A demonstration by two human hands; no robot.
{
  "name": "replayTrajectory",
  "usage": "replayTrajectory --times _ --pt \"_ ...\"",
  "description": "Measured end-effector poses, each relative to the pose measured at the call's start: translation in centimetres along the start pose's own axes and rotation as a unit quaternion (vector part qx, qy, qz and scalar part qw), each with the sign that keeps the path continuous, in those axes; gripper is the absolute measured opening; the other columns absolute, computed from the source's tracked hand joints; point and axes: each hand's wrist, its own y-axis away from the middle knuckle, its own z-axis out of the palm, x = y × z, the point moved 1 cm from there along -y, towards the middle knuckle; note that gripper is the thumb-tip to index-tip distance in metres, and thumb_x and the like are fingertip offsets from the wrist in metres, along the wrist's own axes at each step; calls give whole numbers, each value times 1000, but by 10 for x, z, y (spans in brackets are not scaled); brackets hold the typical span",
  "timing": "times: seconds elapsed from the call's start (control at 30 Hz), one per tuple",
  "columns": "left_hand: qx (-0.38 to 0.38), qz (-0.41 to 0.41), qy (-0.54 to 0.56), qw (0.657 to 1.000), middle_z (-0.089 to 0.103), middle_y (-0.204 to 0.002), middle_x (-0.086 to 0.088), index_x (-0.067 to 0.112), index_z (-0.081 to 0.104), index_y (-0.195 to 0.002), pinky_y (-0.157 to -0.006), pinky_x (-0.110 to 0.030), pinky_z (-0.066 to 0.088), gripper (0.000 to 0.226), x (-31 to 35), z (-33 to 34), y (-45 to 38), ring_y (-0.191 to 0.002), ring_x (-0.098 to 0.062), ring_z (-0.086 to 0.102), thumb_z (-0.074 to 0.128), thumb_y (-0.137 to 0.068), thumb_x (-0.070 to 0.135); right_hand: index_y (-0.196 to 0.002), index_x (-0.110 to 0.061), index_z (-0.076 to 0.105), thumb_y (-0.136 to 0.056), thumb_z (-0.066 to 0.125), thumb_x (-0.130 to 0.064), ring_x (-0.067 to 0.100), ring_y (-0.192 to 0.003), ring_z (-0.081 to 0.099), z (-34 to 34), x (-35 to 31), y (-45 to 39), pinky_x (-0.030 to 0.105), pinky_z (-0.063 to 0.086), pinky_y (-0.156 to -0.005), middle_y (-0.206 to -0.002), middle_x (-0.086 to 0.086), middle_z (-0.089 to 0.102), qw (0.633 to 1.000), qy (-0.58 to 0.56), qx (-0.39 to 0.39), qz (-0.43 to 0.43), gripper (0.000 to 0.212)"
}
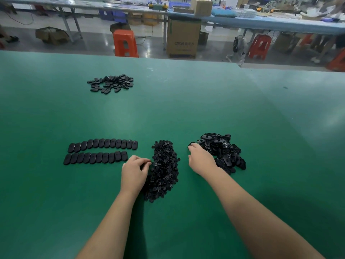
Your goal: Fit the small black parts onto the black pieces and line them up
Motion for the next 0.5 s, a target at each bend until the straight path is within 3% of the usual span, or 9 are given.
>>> replayTrajectory --times 0.13,0.23,0.5 --pt "1 -14 0 1000 60 -89 9 17 79 -100 -87 -39 52 13 -2 0 0 -90 -19 59 69 -94 23 -130 -12 56 -102 47 -8 32 -97 66 1 -2 3 38 55 -79 -135 7 50 999 32 20 -13 30" --pt "3 -16 -3 1000 59 -89 8 16 78 -98 -85 -39 52 13 -1 1 0 -90 -20 59 68 -94 23 -129 -16 55 -105 46 -17 30 -91 64 7 0 10 35 51 -71 -127 6 51 999 22 38 -21 26" --pt "8 -19 -5 1000 59 -89 7 17 75 -93 -85 -42 51 12 1 2 0 -89 -23 58 68 -95 25 -128 -15 59 -105 52 -25 24 -103 63 18 13 15 40 53 -88 -121 3 53 996 -75 45 0 26"
